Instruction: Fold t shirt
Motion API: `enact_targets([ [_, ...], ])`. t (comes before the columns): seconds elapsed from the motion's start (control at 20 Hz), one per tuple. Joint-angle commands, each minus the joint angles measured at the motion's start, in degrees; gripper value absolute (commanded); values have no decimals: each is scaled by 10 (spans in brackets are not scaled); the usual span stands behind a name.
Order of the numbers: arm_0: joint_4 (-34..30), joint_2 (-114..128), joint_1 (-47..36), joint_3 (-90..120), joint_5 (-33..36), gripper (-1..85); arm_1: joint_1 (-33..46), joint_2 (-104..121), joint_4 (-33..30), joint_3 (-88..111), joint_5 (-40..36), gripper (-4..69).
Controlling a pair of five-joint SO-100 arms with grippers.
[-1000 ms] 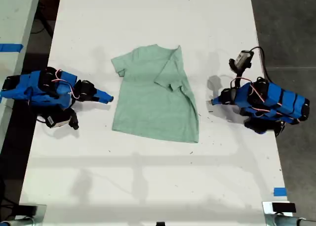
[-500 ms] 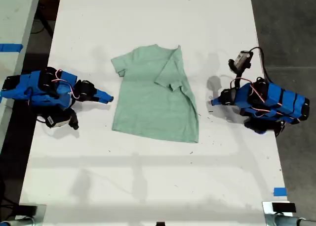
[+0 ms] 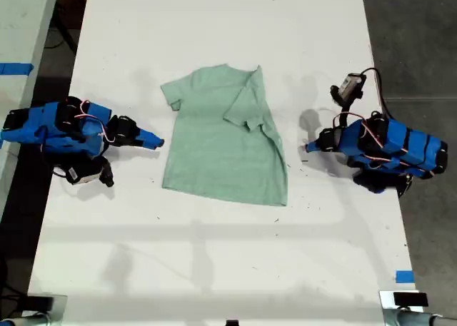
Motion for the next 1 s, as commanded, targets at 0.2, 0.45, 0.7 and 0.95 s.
enact_targets([
  [0.2,1,4,-1,25,4,102,-3,4,-13,12,10,15],
  [0.45,1,4,-1,25,4,102,-10,4,-11,14,24,15],
  [0.7,1,4,-2,25,4,102,-11,4,-11,15,24,15],
  [0.95,1,4,-2,25,4,102,-11,4,-11,15,24,15],
])
